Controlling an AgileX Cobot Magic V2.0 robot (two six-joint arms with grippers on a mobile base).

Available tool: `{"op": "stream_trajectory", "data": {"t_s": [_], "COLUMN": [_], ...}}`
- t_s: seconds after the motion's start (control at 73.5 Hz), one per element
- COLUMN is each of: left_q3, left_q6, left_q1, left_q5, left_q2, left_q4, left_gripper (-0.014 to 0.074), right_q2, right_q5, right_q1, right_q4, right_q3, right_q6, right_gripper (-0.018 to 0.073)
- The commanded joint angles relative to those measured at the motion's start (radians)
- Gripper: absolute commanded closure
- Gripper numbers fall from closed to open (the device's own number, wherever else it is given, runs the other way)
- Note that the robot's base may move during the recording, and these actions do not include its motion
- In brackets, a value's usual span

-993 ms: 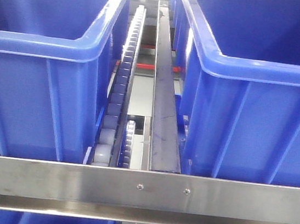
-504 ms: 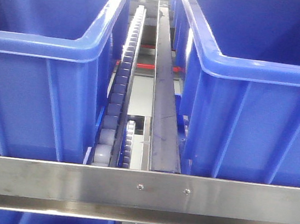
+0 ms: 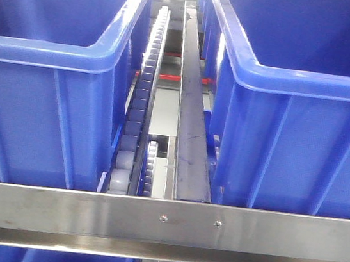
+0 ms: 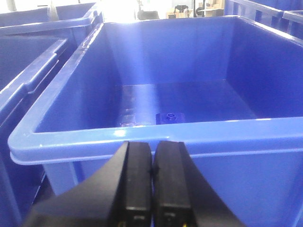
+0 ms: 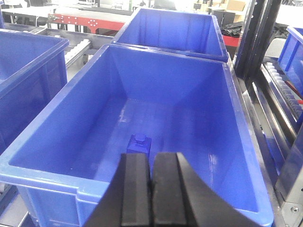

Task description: Pick and sort blue part to right shelf

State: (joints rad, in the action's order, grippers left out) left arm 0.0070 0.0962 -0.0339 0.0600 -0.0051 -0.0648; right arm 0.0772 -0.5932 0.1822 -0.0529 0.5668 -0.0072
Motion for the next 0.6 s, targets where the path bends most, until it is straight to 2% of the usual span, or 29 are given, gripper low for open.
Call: {"op": "stream_trajectory", "data": {"t_s": [0.0, 0.095, 0.354, 0.585], "left_q3": [0.024, 0.024, 0.024, 0.024], "left_q6": [-0.006, -0.006, -0.006, -0.006], "left_q1": [0.001, 0.001, 0.001, 0.001], "left_q5": [-0.083, -0.083, -0.083, -0.083], "left_q2": [-0.023, -0.023, -0.023, -0.023], "left_q4": [-0.009, -0.009, -0.009, -0.009], "left_gripper": [0.0471, 0.0471, 0.0471, 0.0471], "right_q2": [0.015, 0.015, -0.033, -0.110], "right_q5": [0.093, 0.137, 0.366, 0.573], "right_q1": [-0.004, -0.021, -0.153, -0.159], "right_q4": [-0.021, -0.017, 0.053, 0.061], "right_q3": [0.015, -0.030, -0.270, -0.546], "right_q6": [-0.007, -0.007, 0.007, 0.108], "right_gripper": [0.0518, 0.0518, 0.0518, 0.0518]}}
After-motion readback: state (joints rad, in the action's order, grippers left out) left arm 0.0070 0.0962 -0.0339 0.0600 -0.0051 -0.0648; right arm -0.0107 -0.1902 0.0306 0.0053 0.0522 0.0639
